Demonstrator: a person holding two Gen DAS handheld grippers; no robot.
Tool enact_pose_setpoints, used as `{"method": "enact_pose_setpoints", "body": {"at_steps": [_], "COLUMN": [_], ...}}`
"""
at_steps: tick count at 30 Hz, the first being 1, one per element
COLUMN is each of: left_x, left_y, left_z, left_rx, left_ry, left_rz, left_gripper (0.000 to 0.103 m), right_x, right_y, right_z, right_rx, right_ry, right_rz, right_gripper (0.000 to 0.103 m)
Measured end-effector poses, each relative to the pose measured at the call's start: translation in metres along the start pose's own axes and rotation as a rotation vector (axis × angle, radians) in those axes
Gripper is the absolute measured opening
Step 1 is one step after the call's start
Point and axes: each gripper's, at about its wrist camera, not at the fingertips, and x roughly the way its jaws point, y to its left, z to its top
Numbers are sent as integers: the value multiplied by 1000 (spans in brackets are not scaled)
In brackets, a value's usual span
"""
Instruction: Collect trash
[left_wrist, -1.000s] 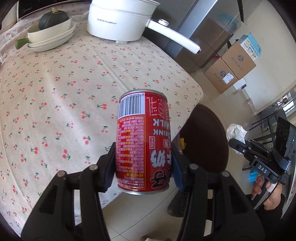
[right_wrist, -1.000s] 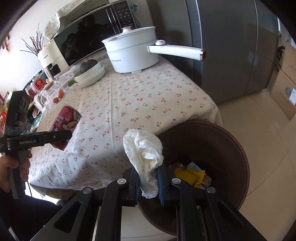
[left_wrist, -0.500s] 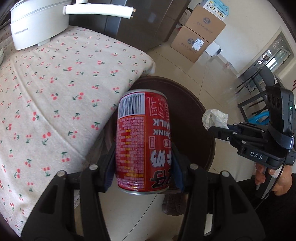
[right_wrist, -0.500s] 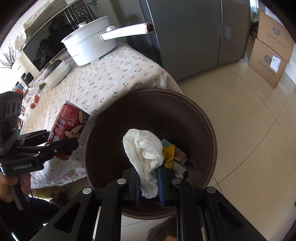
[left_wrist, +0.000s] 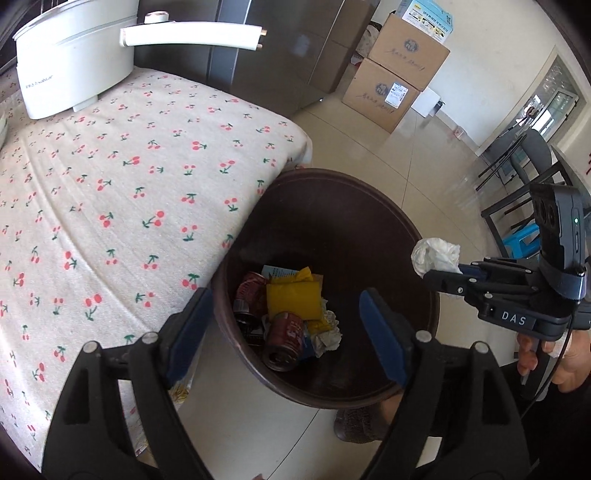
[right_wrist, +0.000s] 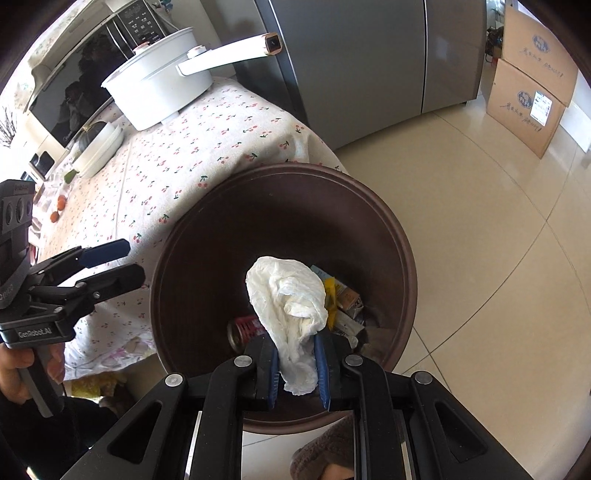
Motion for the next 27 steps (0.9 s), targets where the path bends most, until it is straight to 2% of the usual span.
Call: {"method": "enact_pose_setpoints", "body": {"at_steps": [4,8,9,10,12,18,27], "left_x": [-18,-36,-42,-47,-60,-89,-129], "left_y": [18,38,42,45,53,75,115], "left_z": [-4,-10,-12,-13,-17,-27,-47], "left_rx": [-21,-74,-81,-87,-98,-139,-237], "left_ry": [-11,-25,-33,-42,-60,-101,-121], "left_rz": [73,116,126,138,160,222,266], "left_gripper": [89,95,97,97,101,102,102], "right_x": [3,3,2,0,-5,-10,-3], "right_y": [5,16,20,24,33,64,122], "right_z": [2,5,6,7,9,18,28], "right_rx": [6,-2,-7,-7,-9,-46,-141], "right_ry": [21,23,19,11,-17,-35,-34], "right_rz": [-6,-10,-10,-13,-12,1,20], "right_gripper": [19,21,32,53,75,79,82]}}
